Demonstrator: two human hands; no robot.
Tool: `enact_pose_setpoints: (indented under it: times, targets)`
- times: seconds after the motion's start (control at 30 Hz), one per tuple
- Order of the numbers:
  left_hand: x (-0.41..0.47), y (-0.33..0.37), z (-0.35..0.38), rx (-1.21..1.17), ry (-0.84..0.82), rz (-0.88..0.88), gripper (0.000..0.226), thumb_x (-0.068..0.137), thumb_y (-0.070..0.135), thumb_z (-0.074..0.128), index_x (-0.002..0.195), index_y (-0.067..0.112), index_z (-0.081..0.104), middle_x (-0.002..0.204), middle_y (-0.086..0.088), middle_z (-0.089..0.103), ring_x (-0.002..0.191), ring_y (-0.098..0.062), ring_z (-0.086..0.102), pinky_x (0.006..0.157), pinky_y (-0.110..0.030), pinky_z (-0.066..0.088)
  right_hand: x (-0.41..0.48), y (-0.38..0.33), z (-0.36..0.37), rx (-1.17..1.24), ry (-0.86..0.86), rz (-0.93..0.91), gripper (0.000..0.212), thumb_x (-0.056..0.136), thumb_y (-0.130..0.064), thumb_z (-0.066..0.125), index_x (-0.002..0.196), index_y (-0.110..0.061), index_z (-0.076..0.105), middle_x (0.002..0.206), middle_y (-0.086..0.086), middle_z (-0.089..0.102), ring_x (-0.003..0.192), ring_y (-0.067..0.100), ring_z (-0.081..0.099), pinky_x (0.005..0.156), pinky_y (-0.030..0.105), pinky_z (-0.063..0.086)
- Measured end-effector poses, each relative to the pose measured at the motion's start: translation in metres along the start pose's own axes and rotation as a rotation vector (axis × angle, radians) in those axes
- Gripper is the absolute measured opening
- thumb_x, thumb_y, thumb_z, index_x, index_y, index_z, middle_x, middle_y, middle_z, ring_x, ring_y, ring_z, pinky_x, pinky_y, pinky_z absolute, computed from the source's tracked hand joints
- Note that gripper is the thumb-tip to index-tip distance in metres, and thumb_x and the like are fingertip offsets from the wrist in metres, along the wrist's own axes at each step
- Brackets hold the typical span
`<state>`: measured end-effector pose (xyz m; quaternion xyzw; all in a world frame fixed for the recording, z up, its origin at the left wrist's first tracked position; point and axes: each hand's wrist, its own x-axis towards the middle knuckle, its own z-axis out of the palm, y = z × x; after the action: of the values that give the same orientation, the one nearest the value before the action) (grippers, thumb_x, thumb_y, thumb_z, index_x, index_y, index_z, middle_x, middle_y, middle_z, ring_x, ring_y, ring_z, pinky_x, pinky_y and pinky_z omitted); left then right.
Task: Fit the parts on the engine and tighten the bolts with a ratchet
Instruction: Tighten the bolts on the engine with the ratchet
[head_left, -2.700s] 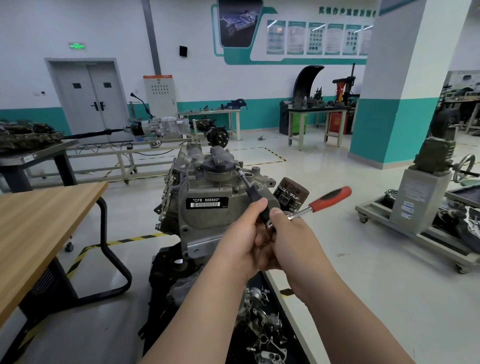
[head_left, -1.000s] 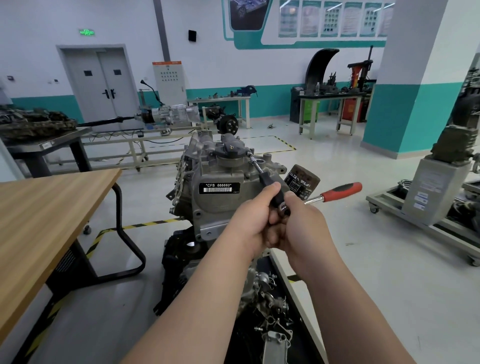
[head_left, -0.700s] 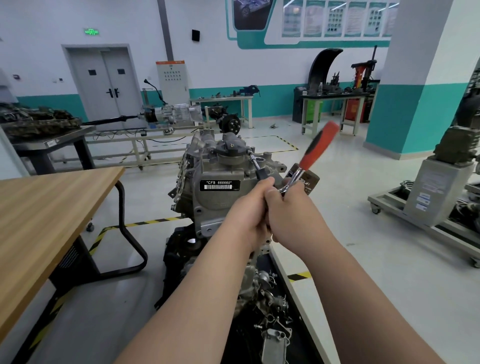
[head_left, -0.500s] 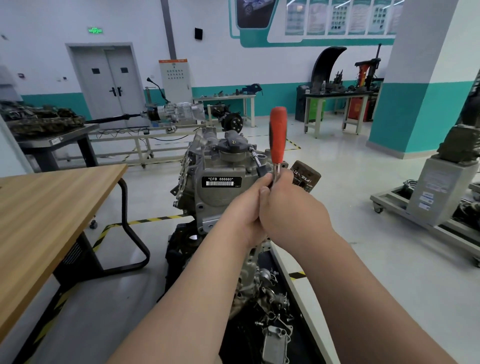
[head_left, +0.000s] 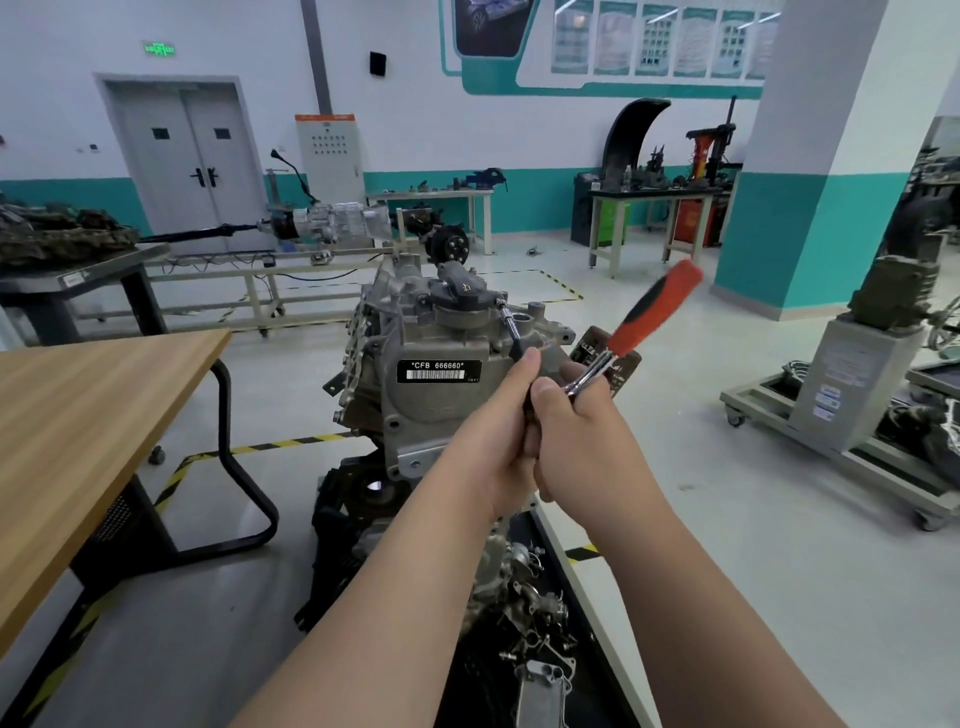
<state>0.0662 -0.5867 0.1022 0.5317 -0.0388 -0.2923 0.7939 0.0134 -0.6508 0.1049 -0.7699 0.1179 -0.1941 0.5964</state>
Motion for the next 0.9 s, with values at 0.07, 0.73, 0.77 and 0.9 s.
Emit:
enact_pose_setpoints:
  times: [0.07, 0.73, 0.77, 0.9]
  targets:
    - [0.003, 0.001, -0.004, 0.017, -0.001, -0.034, 0.047, 0.088, 0.061, 0.053, 0.064, 0.021, 0.052, 0.043, 0.002, 0.031, 0.044, -0.012, 0.037, 0.055, -0.023, 0.035, 0.001, 0.004, 0.006, 0.095, 0.011, 0.027, 0.046, 0.095, -0.044, 0.04, 0.136, -0.025, 0.033, 0.099, 0.005, 0.06, 0.083, 0.024, 0.053, 0.083, 0.043, 0.048]
    - [0.012, 0.001, -0.008, 0.043, -0.065, 0.043, 0.042, 0.092, 0.051, 0.052, 0.069, 0.017, 0.051, 0.04, 0.004, 0.054, 0.032, -0.005, 0.05, 0.036, -0.013, 0.041, -0.004, -0.015, -0.006, 1.431, -0.154, 0.454, 0.033, 0.103, -0.036, 0.034, 0.105, -0.007, 0.051, 0.057, -0.003, 0.044, 0.03, 0.008, 0.028, 0.035, 0.016, 0.031]
    - [0.012, 0.002, -0.007, 0.021, -0.072, 0.004, 0.044, 0.092, 0.053, 0.052, 0.068, 0.016, 0.052, 0.039, 0.004, 0.053, 0.03, -0.006, 0.049, 0.033, -0.013, 0.039, -0.005, -0.014, -0.006, 1.427, -0.146, 0.464, 0.032, 0.103, -0.035, 0.034, 0.111, -0.008, 0.05, 0.056, -0.003, 0.043, 0.029, 0.008, 0.028, 0.035, 0.016, 0.031]
    - [0.015, 0.0, -0.003, -0.064, -0.091, -0.066, 0.043, 0.086, 0.058, 0.056, 0.079, 0.016, 0.063, 0.039, 0.006, 0.05, 0.027, -0.006, 0.047, 0.03, -0.013, 0.035, -0.004, -0.011, -0.003, 1.392, -0.118, 0.477, 0.026, 0.104, -0.033, 0.032, 0.122, -0.022, 0.048, 0.056, -0.002, 0.039, 0.03, 0.009, 0.028, 0.035, 0.017, 0.032]
